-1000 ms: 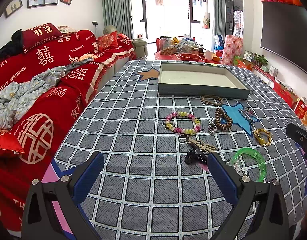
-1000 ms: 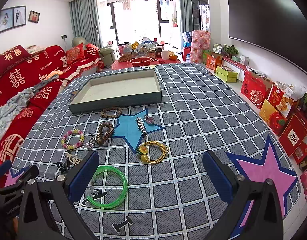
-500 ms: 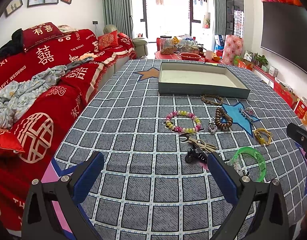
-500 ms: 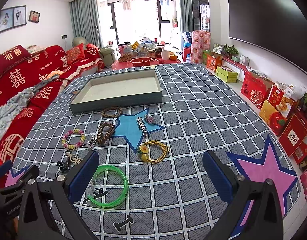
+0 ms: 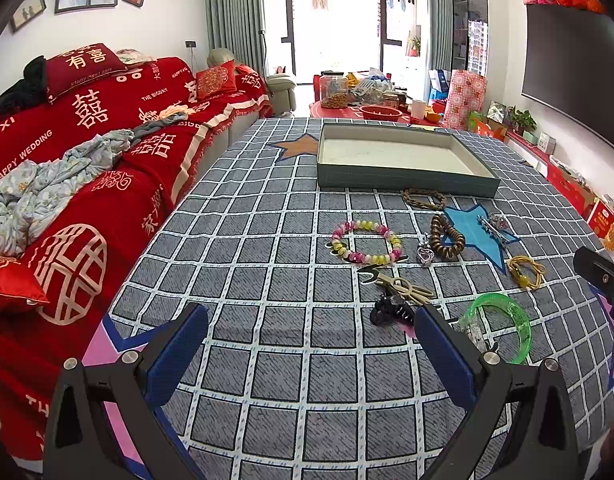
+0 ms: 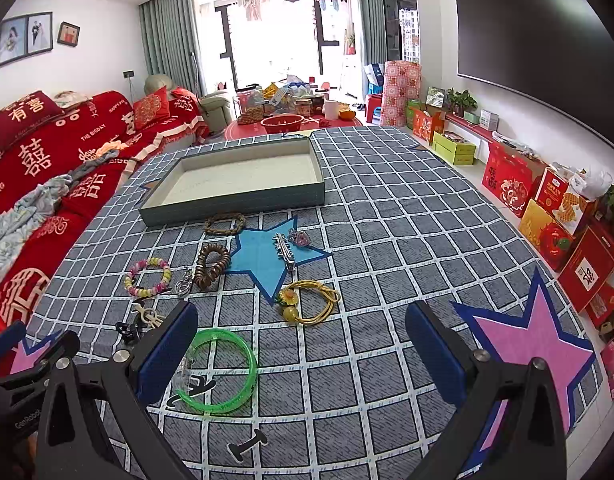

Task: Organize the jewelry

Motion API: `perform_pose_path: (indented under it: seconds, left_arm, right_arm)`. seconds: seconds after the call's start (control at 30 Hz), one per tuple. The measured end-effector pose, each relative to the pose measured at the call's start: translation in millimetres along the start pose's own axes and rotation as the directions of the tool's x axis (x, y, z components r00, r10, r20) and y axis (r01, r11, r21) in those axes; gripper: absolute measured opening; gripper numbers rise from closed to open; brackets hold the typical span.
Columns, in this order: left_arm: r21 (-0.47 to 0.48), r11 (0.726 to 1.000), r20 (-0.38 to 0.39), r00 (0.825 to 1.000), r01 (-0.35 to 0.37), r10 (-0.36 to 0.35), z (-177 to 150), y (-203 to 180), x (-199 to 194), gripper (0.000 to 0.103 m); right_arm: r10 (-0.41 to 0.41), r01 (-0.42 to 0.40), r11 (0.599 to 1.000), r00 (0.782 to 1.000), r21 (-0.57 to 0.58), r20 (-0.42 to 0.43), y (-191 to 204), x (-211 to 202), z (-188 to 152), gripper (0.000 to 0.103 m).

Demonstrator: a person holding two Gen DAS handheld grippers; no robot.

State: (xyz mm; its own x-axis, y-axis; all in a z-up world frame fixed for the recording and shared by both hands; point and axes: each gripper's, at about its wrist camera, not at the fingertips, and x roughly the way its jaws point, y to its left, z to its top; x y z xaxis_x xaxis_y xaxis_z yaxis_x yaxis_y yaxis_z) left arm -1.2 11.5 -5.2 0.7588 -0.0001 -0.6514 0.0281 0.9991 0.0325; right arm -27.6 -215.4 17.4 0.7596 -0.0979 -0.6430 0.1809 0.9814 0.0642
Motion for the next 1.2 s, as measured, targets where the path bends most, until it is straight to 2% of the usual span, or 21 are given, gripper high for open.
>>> perform_pose_path:
  seconds: [1.2]
  left_arm:
    - [-0.001, 1.000, -0.008, 1.000, 0.001, -0.001, -7.2, -1.3, 0.4, 0.103]
  right_arm:
    - [0.007, -0.007, 1.000, 1.000, 0.003, -0.006, 2.0, 0.8, -1.7, 0.103]
